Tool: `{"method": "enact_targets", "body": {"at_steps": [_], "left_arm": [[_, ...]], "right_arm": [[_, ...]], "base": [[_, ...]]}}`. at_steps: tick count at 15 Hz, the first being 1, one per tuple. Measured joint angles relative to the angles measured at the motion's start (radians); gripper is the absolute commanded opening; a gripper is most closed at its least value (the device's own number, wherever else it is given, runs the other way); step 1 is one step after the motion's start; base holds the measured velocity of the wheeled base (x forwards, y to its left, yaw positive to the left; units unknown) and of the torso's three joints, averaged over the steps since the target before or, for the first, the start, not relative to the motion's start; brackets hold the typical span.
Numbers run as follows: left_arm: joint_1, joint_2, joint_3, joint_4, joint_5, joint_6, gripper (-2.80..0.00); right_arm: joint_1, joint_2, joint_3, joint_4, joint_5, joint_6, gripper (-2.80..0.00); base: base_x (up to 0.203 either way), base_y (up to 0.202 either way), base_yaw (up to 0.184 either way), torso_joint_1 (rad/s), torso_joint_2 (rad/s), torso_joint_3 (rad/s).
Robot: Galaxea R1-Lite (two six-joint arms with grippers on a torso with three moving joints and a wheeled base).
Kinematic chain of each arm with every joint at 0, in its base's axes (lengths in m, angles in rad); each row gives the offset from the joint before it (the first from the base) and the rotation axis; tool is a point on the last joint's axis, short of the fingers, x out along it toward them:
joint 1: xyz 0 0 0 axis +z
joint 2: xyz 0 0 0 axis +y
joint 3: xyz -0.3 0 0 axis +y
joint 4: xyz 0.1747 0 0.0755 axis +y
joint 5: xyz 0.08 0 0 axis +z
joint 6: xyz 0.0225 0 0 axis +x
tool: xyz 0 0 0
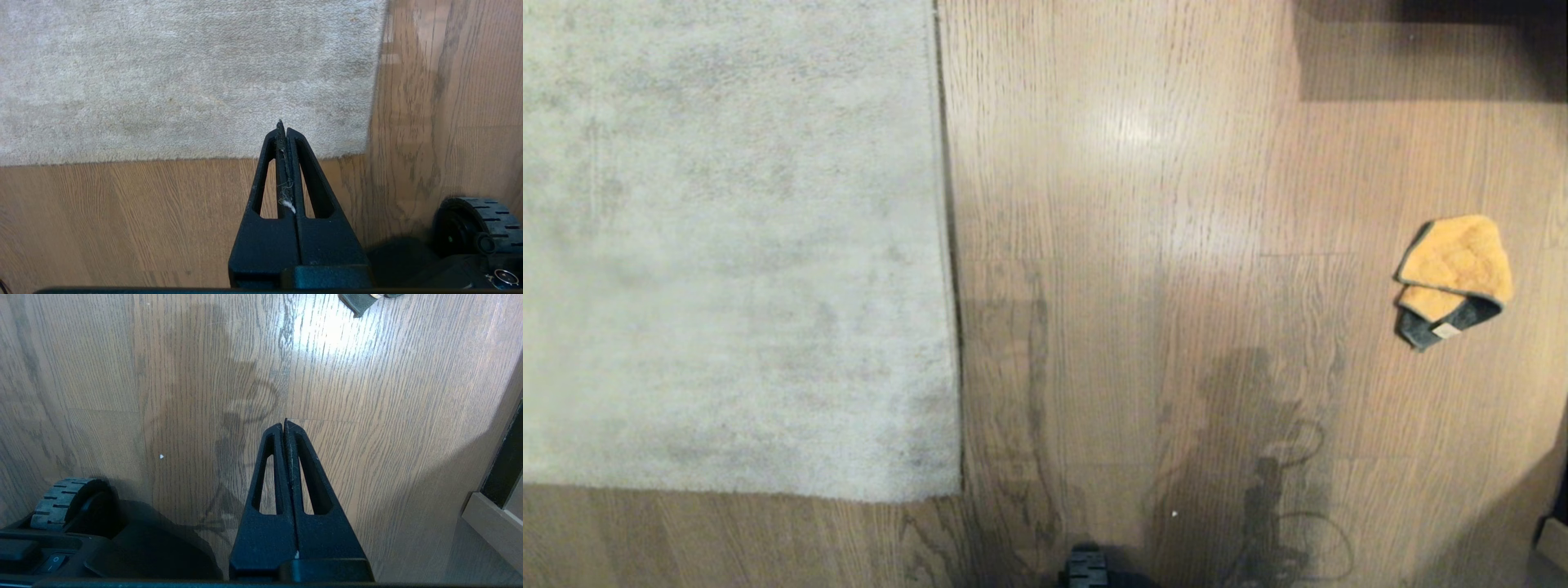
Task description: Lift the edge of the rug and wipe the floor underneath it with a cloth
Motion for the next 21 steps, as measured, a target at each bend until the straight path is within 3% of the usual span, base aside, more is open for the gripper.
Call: {"method": "enact_targets", "body": {"at_steps": [21], "left_arm": [[0.000,0.000,0.000,0.000,0.000,0.003,-2.80]], "right_arm": [[0.000,0.001,0.000,0.000,-0.001,0.001,-2.80]], "base": [[0.000,0.000,0.000,0.000,0.00,0.000]]}}
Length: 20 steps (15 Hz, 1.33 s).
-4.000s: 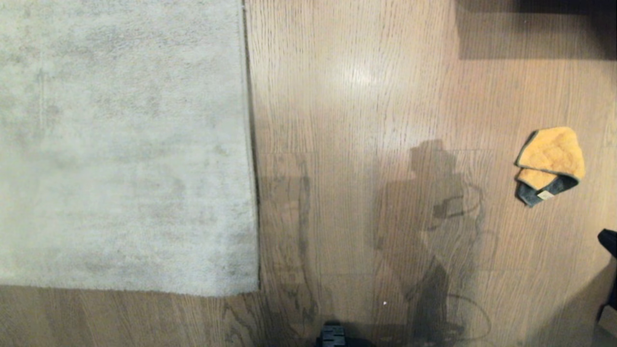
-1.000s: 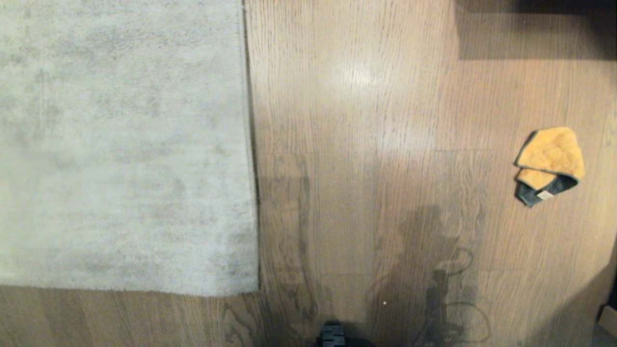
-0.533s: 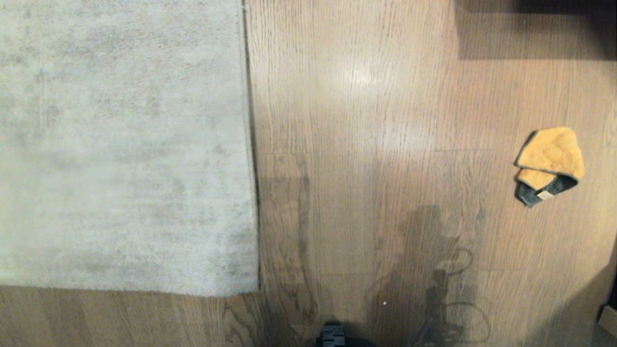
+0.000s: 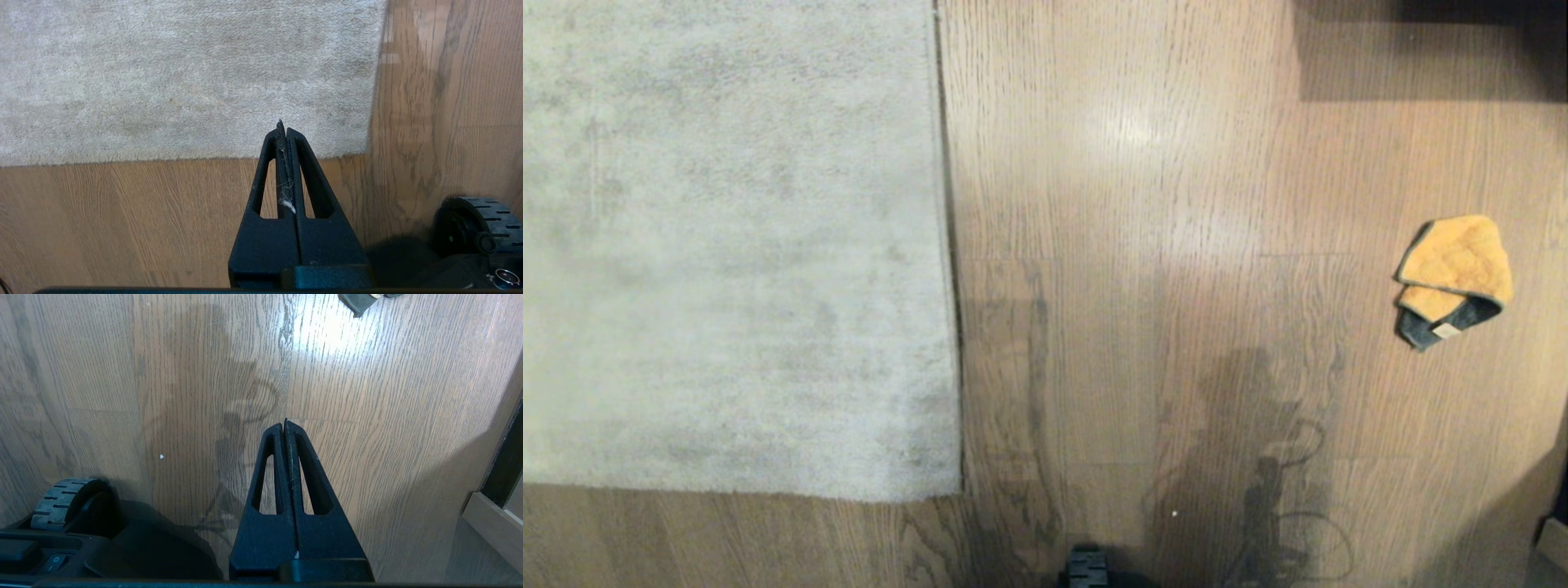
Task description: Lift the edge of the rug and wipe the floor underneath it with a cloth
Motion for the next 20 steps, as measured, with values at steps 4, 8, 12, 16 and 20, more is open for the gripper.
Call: {"method": "enact_targets", "body": {"at_steps": [4,8,12,16,20], "left_arm": [[0.000,0.000,0.000,0.000,0.000,-0.002,-2.80],[0.000,0.000,0.000,-0.001,0.000,-0.003,-2.80],[0.000,0.000,0.000,0.000,0.000,-0.003,-2.80],[0.000,0.000,0.000,0.000,0.001,-0.003,-2.80],[0.000,0.000,0.000,0.000,0.000,-0.003,-2.80]], "right_arm": [[0.000,0.000,0.000,0.000,0.000,0.000,-2.80],[0.000,0.000,0.000,0.000,0.000,0.000,-2.80],[0.000,0.000,0.000,0.000,0.000,0.000,-2.80],[0.000,0.001,0.000,0.000,0.000,0.000,-2.80],[0.000,0.001,0.000,0.000,0.000,0.000,-2.80]], "base": [[0.000,0.000,0.000,0.000,0.00,0.000],[0.000,0.000,0.000,0.000,0.00,0.000],[0.000,0.000,0.000,0.000,0.00,0.000],[0.000,0.000,0.000,0.000,0.00,0.052],[0.000,0.000,0.000,0.001,0.00,0.092]]}}
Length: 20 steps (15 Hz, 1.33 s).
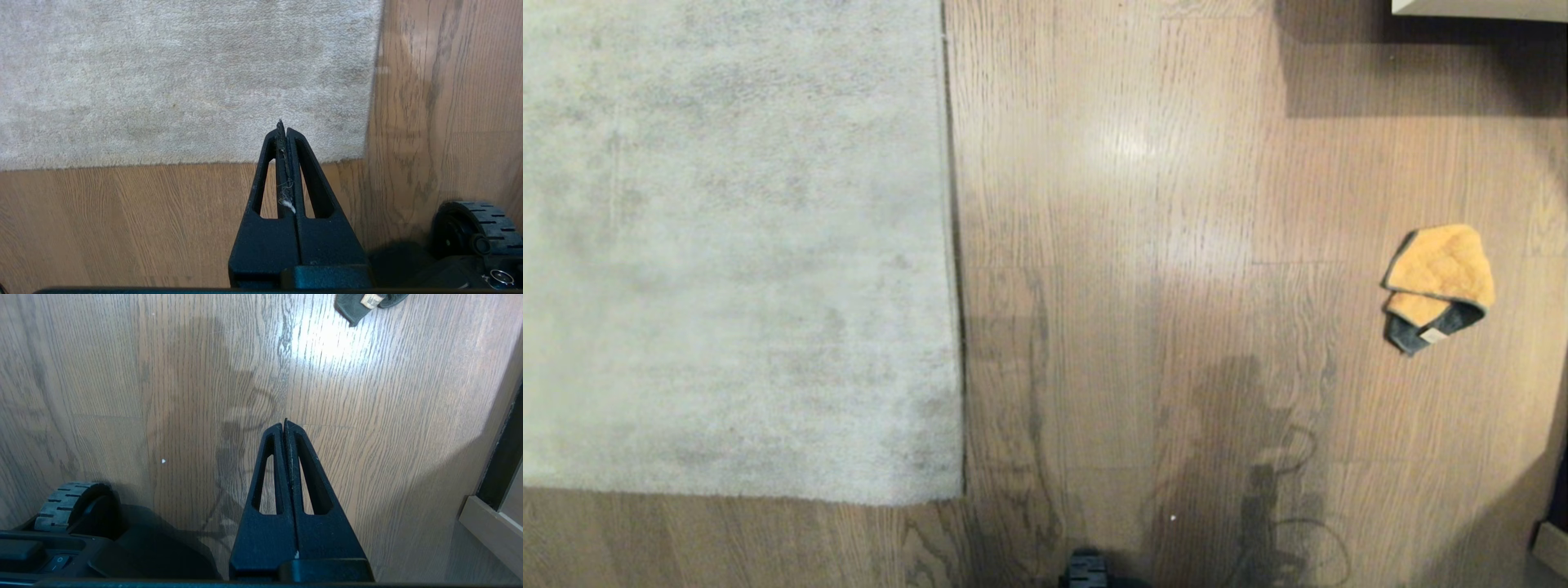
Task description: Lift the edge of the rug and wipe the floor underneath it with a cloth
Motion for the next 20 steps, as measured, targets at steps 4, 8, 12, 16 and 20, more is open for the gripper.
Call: {"method": "enact_targets", "body": {"at_steps": [4,8,12,16,20], "left_arm": [[0.000,0.000,0.000,0.000,0.000,0.000,-2.80],[0.000,0.000,0.000,0.000,-0.001,0.000,-2.80],[0.000,0.000,0.000,0.000,-0.001,0.000,-2.80],[0.000,0.000,0.000,0.000,-0.010,-0.001,-2.80],[0.000,0.000,0.000,0.000,-0.009,0.000,-2.80]], "right_arm": [[0.000,0.000,0.000,0.000,0.000,0.000,-2.80],[0.000,0.000,0.000,0.000,0.000,0.000,-2.80],[0.000,0.000,0.000,0.000,0.000,0.000,-2.80],[0.000,0.000,0.000,0.001,0.000,0.000,-2.80],[0.000,0.000,0.000,0.001,0.000,0.000,-2.80]], "base": [[0.000,0.000,0.000,0.005,0.00,0.084],[0.000,0.000,0.000,0.002,0.00,0.188],[0.000,0.000,0.000,-0.001,0.00,0.206],[0.000,0.000,0.000,0.004,0.00,0.201],[0.000,0.000,0.000,0.000,0.00,0.201]]}}
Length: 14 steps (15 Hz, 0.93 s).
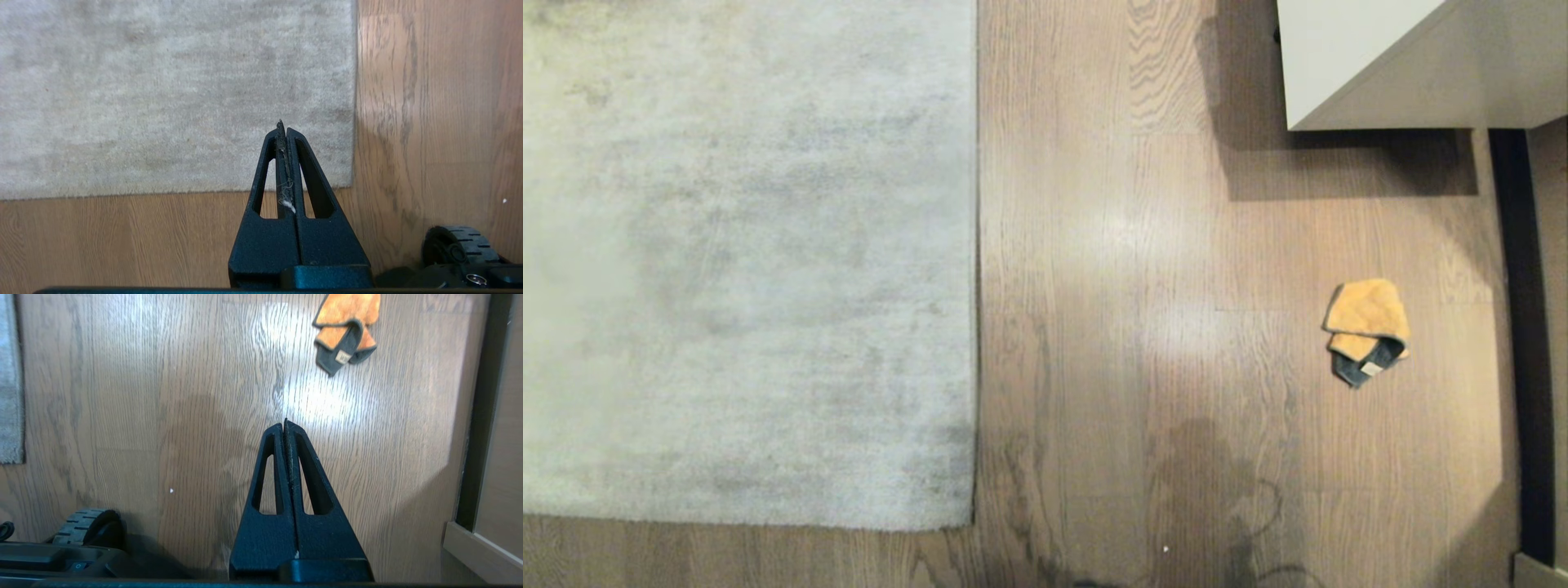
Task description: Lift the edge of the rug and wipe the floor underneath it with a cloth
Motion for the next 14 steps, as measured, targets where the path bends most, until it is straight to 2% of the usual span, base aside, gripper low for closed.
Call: {"method": "enact_targets", "body": {"at_steps": [14], "left_arm": [[0.000,0.000,0.000,0.000,-0.001,0.000,-2.80]], "right_arm": [[0.000,0.000,0.000,0.000,0.000,0.000,-2.80]], "base": [[0.000,0.000,0.000,0.003,0.00,0.202]]}}
